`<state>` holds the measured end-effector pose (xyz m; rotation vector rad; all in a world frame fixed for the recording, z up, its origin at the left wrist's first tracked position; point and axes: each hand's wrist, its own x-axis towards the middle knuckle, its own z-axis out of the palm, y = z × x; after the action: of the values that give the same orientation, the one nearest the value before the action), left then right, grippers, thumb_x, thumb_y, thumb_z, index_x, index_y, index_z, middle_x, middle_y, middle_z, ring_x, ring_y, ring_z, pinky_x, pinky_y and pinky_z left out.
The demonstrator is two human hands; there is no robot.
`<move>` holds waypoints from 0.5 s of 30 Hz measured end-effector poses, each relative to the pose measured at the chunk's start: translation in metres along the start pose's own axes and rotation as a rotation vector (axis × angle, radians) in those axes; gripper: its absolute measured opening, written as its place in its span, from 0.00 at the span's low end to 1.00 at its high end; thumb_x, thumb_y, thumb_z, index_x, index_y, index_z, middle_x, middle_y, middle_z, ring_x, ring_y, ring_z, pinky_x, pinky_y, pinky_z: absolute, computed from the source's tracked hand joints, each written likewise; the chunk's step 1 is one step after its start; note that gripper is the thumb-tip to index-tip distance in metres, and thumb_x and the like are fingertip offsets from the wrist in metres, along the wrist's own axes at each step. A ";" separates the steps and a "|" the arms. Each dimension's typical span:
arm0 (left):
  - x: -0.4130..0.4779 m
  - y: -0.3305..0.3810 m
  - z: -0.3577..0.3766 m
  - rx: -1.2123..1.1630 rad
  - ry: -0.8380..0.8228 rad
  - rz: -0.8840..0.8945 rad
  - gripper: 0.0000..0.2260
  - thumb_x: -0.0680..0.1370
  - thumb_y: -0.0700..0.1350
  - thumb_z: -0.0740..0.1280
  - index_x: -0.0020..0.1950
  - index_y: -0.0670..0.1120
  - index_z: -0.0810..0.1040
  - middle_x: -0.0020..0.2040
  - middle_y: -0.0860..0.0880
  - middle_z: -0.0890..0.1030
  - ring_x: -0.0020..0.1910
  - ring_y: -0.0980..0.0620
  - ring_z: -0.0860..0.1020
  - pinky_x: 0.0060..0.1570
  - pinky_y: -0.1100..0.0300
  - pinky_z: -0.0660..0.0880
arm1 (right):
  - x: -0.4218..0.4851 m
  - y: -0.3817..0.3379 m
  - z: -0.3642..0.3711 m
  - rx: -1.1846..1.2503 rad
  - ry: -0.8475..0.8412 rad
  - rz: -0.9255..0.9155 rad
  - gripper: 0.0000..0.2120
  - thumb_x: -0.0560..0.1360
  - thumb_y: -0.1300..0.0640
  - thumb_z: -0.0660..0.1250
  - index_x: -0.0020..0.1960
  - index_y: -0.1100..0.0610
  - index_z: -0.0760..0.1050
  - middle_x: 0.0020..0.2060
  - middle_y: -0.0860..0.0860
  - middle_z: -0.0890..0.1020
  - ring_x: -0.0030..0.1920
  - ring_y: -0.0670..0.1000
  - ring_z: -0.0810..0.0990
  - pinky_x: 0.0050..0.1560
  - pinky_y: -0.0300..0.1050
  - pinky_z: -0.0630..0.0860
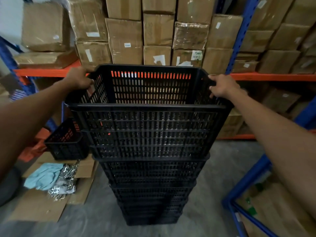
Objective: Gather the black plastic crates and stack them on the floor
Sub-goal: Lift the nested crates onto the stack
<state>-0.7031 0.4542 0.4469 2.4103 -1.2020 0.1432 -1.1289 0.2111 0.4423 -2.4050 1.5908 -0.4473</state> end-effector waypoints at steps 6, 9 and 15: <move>-0.001 0.001 -0.001 0.062 0.034 0.038 0.21 0.75 0.41 0.68 0.69 0.46 0.75 0.61 0.34 0.80 0.61 0.35 0.77 0.59 0.50 0.73 | 0.005 -0.002 0.003 -0.043 0.032 0.015 0.31 0.74 0.54 0.66 0.75 0.43 0.63 0.62 0.54 0.80 0.66 0.56 0.76 0.63 0.54 0.75; 0.002 0.002 0.000 0.045 0.027 0.021 0.21 0.76 0.42 0.68 0.69 0.46 0.75 0.62 0.34 0.79 0.62 0.35 0.77 0.59 0.50 0.73 | 0.006 -0.004 0.002 -0.082 0.042 0.028 0.32 0.74 0.54 0.66 0.76 0.42 0.61 0.64 0.54 0.79 0.68 0.57 0.74 0.64 0.54 0.74; 0.002 0.004 0.000 0.007 0.041 0.010 0.21 0.76 0.42 0.68 0.69 0.46 0.75 0.64 0.35 0.78 0.64 0.36 0.75 0.62 0.50 0.72 | 0.006 0.000 -0.001 -0.097 0.019 0.014 0.31 0.75 0.53 0.65 0.76 0.43 0.61 0.65 0.54 0.79 0.68 0.56 0.73 0.65 0.54 0.74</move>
<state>-0.7054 0.4507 0.4484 2.3966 -1.1971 0.1990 -1.1272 0.2051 0.4443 -2.4655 1.6734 -0.4003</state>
